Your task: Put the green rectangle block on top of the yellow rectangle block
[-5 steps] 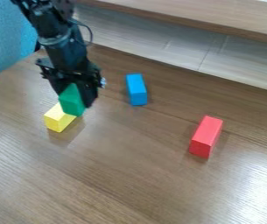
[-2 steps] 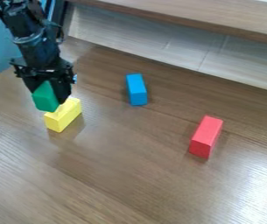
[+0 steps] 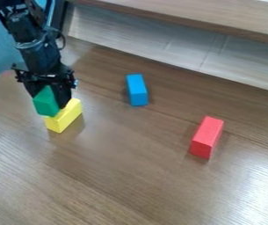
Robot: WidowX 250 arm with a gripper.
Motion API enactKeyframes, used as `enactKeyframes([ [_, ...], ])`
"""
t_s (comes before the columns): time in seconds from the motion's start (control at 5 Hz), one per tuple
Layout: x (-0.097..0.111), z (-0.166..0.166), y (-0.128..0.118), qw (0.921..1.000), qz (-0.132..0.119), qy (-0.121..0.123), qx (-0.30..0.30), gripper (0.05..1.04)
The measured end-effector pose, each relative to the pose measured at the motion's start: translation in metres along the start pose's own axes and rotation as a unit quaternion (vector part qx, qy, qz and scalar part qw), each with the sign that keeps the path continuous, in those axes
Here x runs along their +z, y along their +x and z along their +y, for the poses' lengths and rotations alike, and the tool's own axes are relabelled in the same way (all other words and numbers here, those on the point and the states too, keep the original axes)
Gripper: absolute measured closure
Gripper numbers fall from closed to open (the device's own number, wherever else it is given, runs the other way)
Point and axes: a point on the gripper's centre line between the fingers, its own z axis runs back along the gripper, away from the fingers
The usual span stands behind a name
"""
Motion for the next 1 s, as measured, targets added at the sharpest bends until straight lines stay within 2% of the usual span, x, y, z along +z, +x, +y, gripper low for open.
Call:
enactKeyframes([
  [0.2, -0.0094, -0.0033, -0.0012, 0.9999, 0.012, -0.003, 0.001, 0.488],
  [0.6, -0.0167, -0.0039, 0.0045, 0.9999, 0.017, -0.001, 0.0, 0.488],
  [0.8, -0.0173, -0.0022, 0.0064, 0.9999, 0.017, 0.002, 0.001, 0.413],
  [1.0, -0.0178, -0.0021, 0.0045, 0.9997, 0.024, 0.006, -0.005, 0.129],
])
